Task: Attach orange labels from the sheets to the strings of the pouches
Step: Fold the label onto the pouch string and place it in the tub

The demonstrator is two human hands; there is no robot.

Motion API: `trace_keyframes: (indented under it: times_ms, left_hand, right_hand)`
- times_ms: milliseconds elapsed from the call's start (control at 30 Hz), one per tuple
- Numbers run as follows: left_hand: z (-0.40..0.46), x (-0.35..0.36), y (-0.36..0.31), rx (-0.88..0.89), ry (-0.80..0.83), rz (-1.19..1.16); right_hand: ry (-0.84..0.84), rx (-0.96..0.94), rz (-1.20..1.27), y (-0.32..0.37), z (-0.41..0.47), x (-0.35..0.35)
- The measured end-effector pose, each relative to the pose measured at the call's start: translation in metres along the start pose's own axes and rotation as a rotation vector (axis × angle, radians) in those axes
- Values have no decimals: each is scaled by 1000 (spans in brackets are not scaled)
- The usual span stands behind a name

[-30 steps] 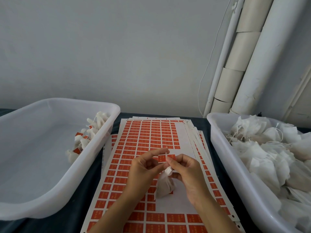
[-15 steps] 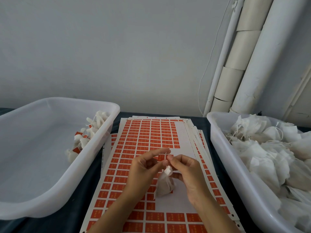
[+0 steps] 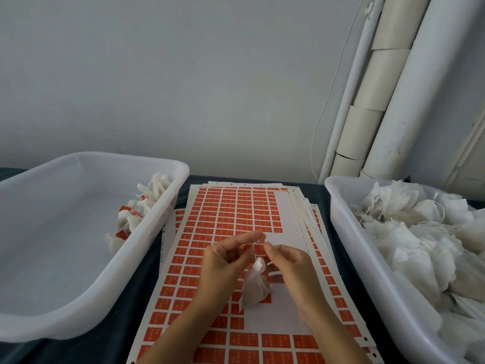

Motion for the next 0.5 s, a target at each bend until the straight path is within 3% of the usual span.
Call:
trace_keyframes:
  times_ms: [133, 367, 500]
  left_hand:
    - [0, 0, 1, 7, 26, 24]
    - [0, 5, 3, 19, 150, 63]
    - [-1, 8, 1, 40, 195, 106]
  right_hand:
    - [-58, -121, -231, 3, -2, 1]
    - [200, 12, -30, 7, 6, -4]
    - [260, 94, 46, 1, 6, -5]
Point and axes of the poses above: each hand's wrist, its own z-axis towards the middle knuckle, its own x-axis out of the palm, y = z × x, the point moved 5 cm from there along z, towards the middle knuckle, and after that the axes turned 14 degrees about x, right-handed, at the moved point
